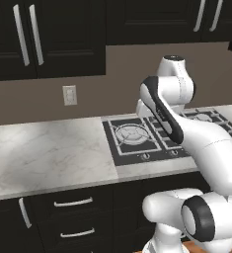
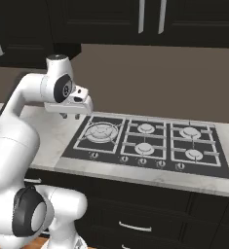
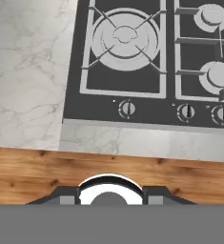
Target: Take the pizza cutter from the drawer on the left and place it on the dining counter for cutting.
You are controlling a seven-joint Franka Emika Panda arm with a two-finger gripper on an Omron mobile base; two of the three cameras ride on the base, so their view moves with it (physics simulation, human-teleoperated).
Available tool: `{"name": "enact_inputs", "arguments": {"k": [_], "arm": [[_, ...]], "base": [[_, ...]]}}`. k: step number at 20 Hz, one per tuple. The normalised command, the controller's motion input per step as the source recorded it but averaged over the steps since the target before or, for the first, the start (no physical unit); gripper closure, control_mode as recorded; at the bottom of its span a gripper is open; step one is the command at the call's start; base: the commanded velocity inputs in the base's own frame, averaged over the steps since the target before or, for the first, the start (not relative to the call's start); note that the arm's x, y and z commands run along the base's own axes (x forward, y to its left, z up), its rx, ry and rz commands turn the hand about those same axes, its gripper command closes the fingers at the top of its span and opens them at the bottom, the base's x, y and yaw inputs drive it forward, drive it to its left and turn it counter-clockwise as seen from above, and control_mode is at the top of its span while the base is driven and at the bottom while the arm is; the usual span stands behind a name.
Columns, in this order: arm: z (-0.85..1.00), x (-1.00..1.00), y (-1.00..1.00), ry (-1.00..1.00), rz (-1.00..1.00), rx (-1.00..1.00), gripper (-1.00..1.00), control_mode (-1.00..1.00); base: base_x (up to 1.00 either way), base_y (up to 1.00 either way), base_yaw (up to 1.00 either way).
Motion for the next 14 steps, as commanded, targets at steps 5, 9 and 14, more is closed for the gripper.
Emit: {"name": "enact_inputs", "arguments": {"k": [5, 9, 14], "arm": [[-0.01, -0.33, 0.26, 0.04, 0.01, 0.00, -1.00, -1.00], [-0.08, -0.67, 0.88, 0.09, 0.11, -0.03, -1.00, -1.00], [-0.25, -0.65, 0.85, 0.01, 0.19, 0.00, -1.00, -1.00]], "base": [[0.00, 0.00, 0.00], [0.00, 0.00, 0.00], [0.00, 0.00, 0.00]]}}
